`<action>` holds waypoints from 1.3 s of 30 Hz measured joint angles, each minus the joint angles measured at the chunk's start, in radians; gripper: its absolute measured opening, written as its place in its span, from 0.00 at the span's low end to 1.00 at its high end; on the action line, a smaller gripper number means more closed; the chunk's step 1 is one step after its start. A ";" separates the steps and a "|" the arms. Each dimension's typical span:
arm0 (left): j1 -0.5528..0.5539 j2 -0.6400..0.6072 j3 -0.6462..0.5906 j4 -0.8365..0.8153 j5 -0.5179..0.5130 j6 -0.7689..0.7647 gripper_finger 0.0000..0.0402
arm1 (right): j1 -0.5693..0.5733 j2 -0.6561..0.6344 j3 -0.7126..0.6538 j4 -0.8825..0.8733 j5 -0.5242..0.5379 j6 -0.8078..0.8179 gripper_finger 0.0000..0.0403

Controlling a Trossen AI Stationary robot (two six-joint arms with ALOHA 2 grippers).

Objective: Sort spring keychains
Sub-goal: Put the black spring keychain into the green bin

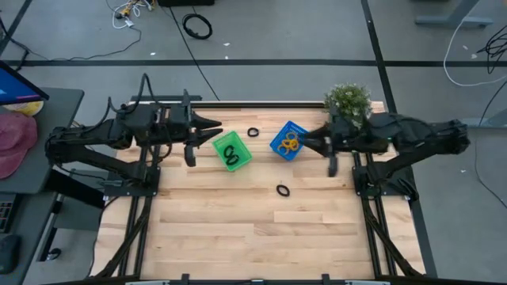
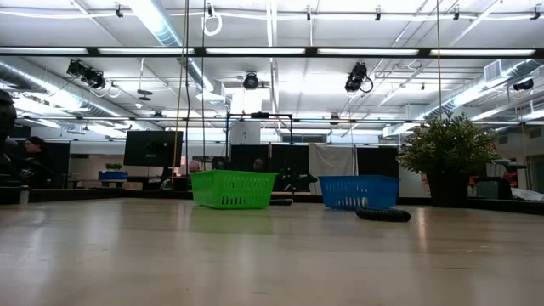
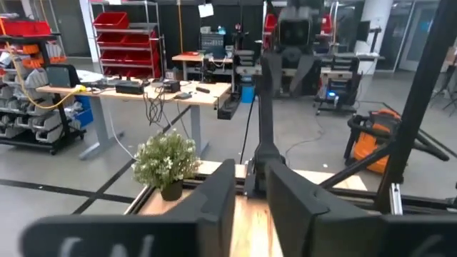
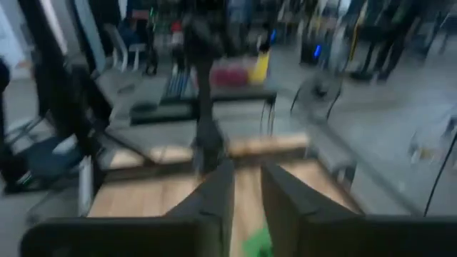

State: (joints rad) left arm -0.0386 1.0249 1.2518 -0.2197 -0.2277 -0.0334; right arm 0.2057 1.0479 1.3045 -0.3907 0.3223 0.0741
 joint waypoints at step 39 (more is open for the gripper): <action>-0.005 -0.050 0.000 -0.185 -0.067 0.001 0.04 | -0.165 0.670 0.063 -0.561 -0.391 -0.384 0.36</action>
State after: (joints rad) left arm -0.0437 0.9745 1.2518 -0.4049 -0.2951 -0.0327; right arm 0.0406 1.7178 1.3673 -0.9520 -0.0685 -0.3095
